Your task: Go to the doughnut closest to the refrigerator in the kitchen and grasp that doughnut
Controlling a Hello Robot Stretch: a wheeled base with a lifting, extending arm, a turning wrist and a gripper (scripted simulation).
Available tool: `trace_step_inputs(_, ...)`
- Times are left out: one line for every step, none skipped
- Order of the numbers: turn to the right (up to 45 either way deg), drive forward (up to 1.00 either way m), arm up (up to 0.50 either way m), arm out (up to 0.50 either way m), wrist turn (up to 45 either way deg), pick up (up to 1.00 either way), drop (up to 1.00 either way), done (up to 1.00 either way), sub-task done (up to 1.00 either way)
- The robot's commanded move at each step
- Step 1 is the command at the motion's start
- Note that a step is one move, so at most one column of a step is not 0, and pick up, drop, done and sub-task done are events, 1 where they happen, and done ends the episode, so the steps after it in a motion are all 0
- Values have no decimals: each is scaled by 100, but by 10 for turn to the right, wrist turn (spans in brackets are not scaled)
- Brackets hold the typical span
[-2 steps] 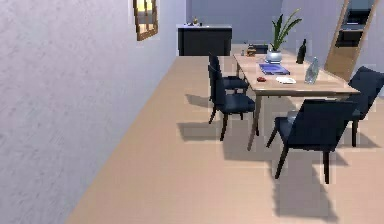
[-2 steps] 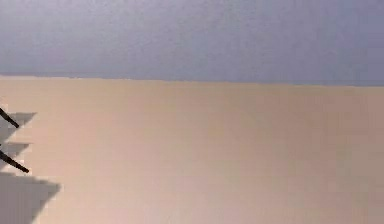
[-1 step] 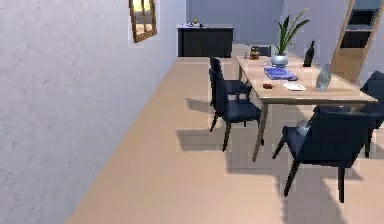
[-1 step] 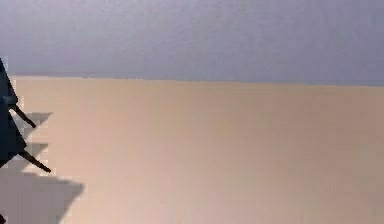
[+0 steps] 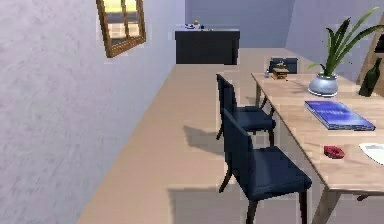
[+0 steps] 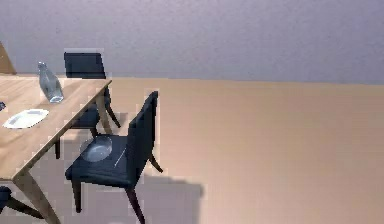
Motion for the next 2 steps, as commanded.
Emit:
trace_step_inputs(120,0,0,0,0,0,0,0,0)
trace_step_inputs(0,20,0,0,0,0,0,0,0)
